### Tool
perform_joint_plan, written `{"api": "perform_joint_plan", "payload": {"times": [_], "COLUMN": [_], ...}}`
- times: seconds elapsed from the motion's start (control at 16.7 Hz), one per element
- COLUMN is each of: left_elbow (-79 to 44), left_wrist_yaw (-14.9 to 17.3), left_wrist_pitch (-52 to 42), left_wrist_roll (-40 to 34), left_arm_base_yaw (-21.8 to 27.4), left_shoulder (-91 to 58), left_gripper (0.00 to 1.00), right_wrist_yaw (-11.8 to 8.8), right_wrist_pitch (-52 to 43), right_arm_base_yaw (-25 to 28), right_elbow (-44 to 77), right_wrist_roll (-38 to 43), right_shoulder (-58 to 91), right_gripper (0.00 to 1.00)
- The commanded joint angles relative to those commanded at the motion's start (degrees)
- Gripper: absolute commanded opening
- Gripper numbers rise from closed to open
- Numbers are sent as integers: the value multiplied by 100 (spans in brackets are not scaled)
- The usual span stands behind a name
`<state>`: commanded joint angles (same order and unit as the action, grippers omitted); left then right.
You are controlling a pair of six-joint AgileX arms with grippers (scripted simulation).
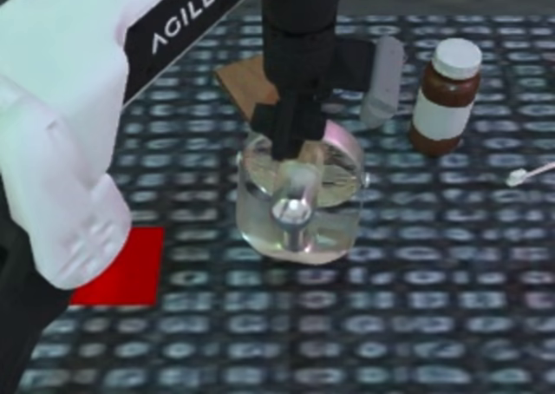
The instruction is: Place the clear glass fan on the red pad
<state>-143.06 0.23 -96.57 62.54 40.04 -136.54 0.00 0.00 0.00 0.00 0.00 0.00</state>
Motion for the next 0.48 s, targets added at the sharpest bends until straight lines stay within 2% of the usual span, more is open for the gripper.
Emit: {"api": "perform_joint_plan", "payload": {"times": [0.24,0.48], "left_elbow": [37,343], "left_wrist_yaw": [-16,-157], "left_wrist_pitch": [1,-181], "left_wrist_roll": [-45,-845], "left_arm_base_yaw": [30,-40], "left_shoulder": [34,134], "left_gripper": [0,0], "right_wrist_yaw": [0,0], "right_wrist_pitch": [0,0], "right_arm_base_yaw": [0,0], "right_elbow": [0,0], "right_wrist_roll": [0,0], "right_shoulder": [0,0], "right_gripper": [100,100]}}
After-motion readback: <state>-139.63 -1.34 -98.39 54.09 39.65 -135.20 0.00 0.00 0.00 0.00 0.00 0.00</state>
